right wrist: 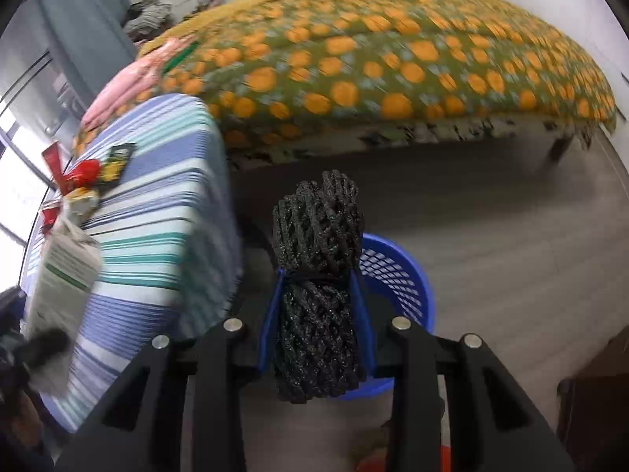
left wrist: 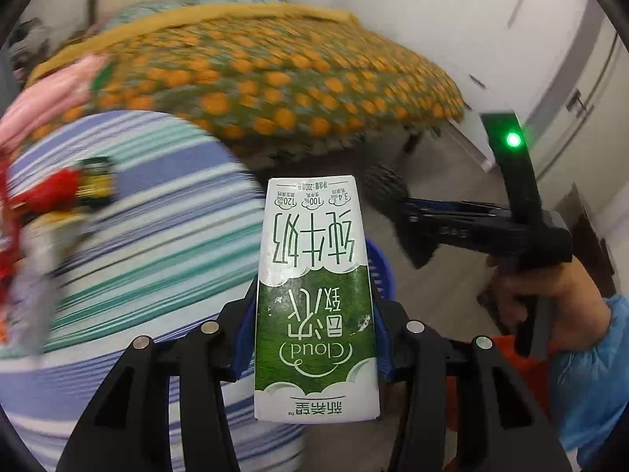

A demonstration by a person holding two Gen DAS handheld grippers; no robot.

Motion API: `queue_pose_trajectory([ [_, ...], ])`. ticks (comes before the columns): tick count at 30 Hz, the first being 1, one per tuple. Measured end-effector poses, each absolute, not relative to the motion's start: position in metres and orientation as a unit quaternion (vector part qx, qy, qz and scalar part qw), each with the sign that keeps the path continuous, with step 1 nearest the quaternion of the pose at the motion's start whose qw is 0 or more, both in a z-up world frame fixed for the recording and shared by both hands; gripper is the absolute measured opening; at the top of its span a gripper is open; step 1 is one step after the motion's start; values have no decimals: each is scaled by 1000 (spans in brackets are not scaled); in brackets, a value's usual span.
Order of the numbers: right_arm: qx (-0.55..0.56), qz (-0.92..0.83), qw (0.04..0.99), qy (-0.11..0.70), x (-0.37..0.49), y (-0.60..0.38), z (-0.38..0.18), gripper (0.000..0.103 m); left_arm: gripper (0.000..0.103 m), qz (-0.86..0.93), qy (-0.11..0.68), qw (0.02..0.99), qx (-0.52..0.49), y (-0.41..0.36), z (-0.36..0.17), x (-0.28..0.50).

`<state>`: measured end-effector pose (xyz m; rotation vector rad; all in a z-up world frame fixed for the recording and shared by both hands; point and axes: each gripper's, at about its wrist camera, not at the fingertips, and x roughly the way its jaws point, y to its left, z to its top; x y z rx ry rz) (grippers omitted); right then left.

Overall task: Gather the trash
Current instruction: 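Carry the carton and mesh net over the blue wastebasket and open both tools, then move both tools back over the table toward the remaining trash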

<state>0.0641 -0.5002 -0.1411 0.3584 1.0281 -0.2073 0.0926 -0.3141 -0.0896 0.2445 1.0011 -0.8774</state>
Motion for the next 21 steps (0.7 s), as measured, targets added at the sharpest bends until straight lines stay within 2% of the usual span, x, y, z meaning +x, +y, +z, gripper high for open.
queue_pose_trajectory([
  [4, 198, -108, 841, 491, 59, -531, -164, 33, 48, -404, 476, 769, 141, -373, -126, 85],
  [10, 240, -108, 829, 494, 62, -562, -191, 35, 50, -384, 488, 768, 156, -415, -171, 95],
  [11, 245, -106, 827, 494, 63, -565, -194, 39, 52, -378, 488, 771, 156, -419, -177, 98],
  [12, 251, -105, 826, 494, 64, -568, -197, 51, 57, -378, 487, 772, 156, -423, -180, 100],
  [14, 266, -108, 826, 485, 62, -575, -199, 65, 68, -382, 483, 772, 156, -430, -181, 101],
  [16, 277, -112, 828, 475, 59, -581, -195, 66, 78, -381, 476, 778, 151, -433, -175, 100],
  [18, 277, -116, 836, 459, 52, -585, -185, 72, 85, -393, 458, 786, 133, -430, -161, 97],
  [21, 271, -126, 852, 429, 42, -588, -169, 82, 90, -398, 436, 799, 114, -412, -140, 91],
])
